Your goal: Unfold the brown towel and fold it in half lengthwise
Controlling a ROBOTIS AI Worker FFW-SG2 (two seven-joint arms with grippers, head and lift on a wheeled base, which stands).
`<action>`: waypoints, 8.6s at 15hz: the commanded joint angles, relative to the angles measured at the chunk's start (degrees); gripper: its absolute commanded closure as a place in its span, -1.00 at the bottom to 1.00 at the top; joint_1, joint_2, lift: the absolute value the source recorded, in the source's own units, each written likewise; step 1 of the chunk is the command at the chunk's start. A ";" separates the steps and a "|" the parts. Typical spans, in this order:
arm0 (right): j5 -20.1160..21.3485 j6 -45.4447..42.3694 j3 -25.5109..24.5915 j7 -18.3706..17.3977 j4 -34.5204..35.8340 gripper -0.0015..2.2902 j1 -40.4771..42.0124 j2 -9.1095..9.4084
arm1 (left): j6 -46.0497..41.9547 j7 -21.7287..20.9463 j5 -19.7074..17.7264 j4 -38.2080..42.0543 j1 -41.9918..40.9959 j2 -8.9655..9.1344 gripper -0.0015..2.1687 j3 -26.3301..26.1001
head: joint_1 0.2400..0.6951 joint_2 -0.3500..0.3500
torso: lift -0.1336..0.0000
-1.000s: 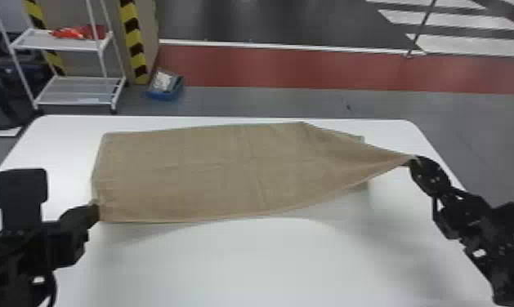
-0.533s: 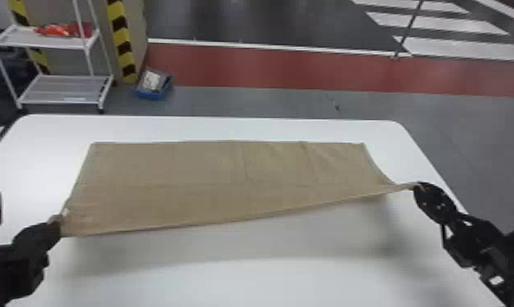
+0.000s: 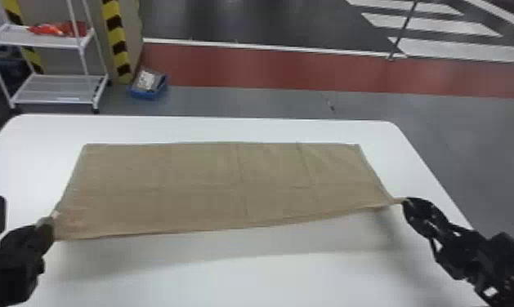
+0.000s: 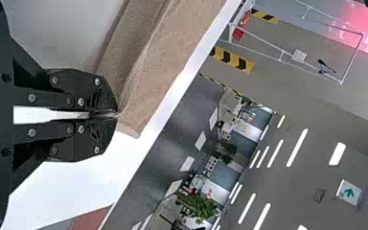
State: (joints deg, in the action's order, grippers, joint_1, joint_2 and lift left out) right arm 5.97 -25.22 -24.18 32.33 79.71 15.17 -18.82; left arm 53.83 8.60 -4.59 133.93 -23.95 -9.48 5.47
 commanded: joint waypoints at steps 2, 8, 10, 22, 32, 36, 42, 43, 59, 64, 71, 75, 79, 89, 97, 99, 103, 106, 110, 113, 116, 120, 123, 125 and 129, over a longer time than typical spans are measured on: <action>-0.52 2.50 -1.14 0.89 0.01 -0.60 0.04 -0.60 | -3.06 -0.16 3.45 -2.44 -0.49 -0.46 -0.96 1.38 | 1.00 -0.39 | -0.87; -1.57 1.80 -2.63 4.76 -0.17 -0.60 -1.02 -1.13 | -18.53 -6.31 3.45 -6.22 -4.97 -0.37 -0.96 7.09 | 1.00 -0.33 | -0.87; -1.83 -0.48 -3.77 8.27 -0.87 -0.60 -1.28 -1.30 | -25.91 -15.46 0.28 -10.53 -4.88 -0.19 -0.96 11.58 | 1.00 -0.30 | -0.87; -2.71 4.26 -4.83 13.02 -0.26 -0.60 -2.43 -1.39 | -43.67 -53.51 -10.79 -27.93 -3.83 -2.92 -0.87 18.78 | 1.00 -0.35 | -0.87; -3.15 2.68 -5.53 13.72 -1.05 -0.60 -1.99 -1.30 | -52.11 -52.98 -7.63 -37.69 0.48 -3.97 -0.69 15.18 | 1.00 -0.47 | -0.87; -3.15 2.68 -5.53 13.64 -1.05 -0.60 -2.34 -1.39 | -53.16 -53.69 -7.63 -39.89 0.57 -4.24 -0.60 15.36 | 1.00 -0.44 | -0.87; -3.15 2.50 -5.44 13.64 -1.13 -0.60 -2.51 -1.30 | -53.51 -53.78 -6.13 -40.15 0.48 -4.76 -0.52 15.09 | 1.00 -0.43 | -0.87; -3.15 2.50 -5.53 13.64 -1.22 -0.60 -2.43 -1.30 | -53.34 -53.78 -5.69 -40.15 0.48 -4.76 -0.52 15.00 | 1.00 -0.43 | -0.87; -3.94 0.75 -6.15 13.81 -1.57 -0.60 -1.99 -1.39 | -52.63 -52.98 -4.02 -40.41 0.92 -5.11 -0.08 16.50 | 1.00 -0.37 | -0.87; 0.63 -4.00 -5.00 14.78 -4.39 -0.60 -1.90 -2.71 | -52.46 -52.98 -4.55 -36.90 -0.66 -4.76 0.25 16.85 | 1.00 -0.37 | -0.87; -9.57 -3.47 -6.06 20.75 -12.30 -0.59 -3.13 -4.56 | -52.98 -52.55 -4.64 -36.46 -0.49 -4.94 0.24 17.03 | 1.00 -0.39 | -0.87; -11.85 -2.59 -6.23 24.53 -16.34 -0.59 -4.27 -5.35 | -53.34 -52.72 -5.34 -37.42 0.04 -5.20 0.24 16.85 | 1.00 -0.48 | -0.87; -12.91 -2.24 -5.79 28.40 -18.80 -0.59 -5.59 -5.26 | -53.69 -52.55 -5.34 -37.95 0.48 -5.20 0.25 16.24 | 1.00 -0.47 | -0.87; -10.27 -3.47 -4.21 27.61 -21.00 -0.48 -7.43 -5.52 | -53.86 -52.81 -5.34 -38.22 0.83 -5.29 0.25 16.15 | 1.00 -0.45 | -0.87; -7.37 -2.42 -2.10 26.91 -21.00 -0.22 -8.14 -5.43 | -53.34 -53.07 -5.25 -37.60 0.57 -5.20 0.25 16.41 | 1.00 -0.40 | -0.87; -7.46 -2.42 -2.10 27.08 -20.56 -0.02 -8.23 -5.61 | -53.16 -52.90 -5.25 -36.72 0.30 -5.20 0.25 16.67 | 1.00 -0.38 | -0.87; -9.31 1.45 -3.33 28.23 -13.18 -0.02 -5.85 -5.26 | -41.21 -50.70 -4.73 -23.89 -2.95 -3.80 0.25 18.17 | 1.00 -0.37 | -0.87; -9.04 9.18 -5.88 30.33 -6.76 -0.02 -4.97 -5.26 | -29.25 -50.52 -4.99 -12.11 -5.32 -2.13 0.25 21.24 | 1.00 -0.40 | -0.87; -10.80 18.33 -10.01 33.41 1.06 -0.02 -5.33 -5.35 | -13.61 -46.92 -4.38 -2.53 -5.06 -1.60 0.25 23.09 | 1.00 -0.44 | -0.87; -11.24 24.83 -10.54 33.41 2.64 -0.02 -8.58 -5.08 | -11.68 -43.93 -4.64 -1.04 -2.07 -0.90 0.25 22.39 | 1.00 -0.45 | -0.87; -10.45 30.28 -8.17 33.24 2.47 -0.02 -15.26 -3.33 | -11.50 -41.03 -2.53 -2.62 3.12 -1.07 0.25 18.78 | 1.00 -0.45 | -0.87; -11.41 37.13 -9.22 33.24 5.28 -0.02 -17.89 -2.01 | -5.35 -40.50 -1.56 -2.97 6.81 -0.90 0.25 18.26 | 1.00 -0.34 | -0.87; -16.16 40.47 -13.18 33.94 12.93 -0.02 -11.92 -1.92 | -2.54 -40.77 -2.27 1.86 3.99 -0.90 0.25 20.28 | 1.00 -0.35 | -0.87; -17.92 42.06 -16.69 34.99 16.53 -0.02 -9.02 -0.78 | -0.43 -41.12 -2.44 5.91 1.80 -0.90 0.25 21.95 | 1.00 -0.37 | -0.87; -15.19 45.75 -16.08 35.08 18.64 -0.02 -7.96 -0.78 | 2.56 -41.21 -1.74 6.78 2.06 -1.42 0.25 20.63 | 1.00 -0.43 | -0.87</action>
State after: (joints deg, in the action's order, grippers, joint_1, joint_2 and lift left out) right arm -10.99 18.37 -41.13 67.56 97.88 7.33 -19.58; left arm 55.93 -32.67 -6.79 141.02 -22.16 -10.75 27.11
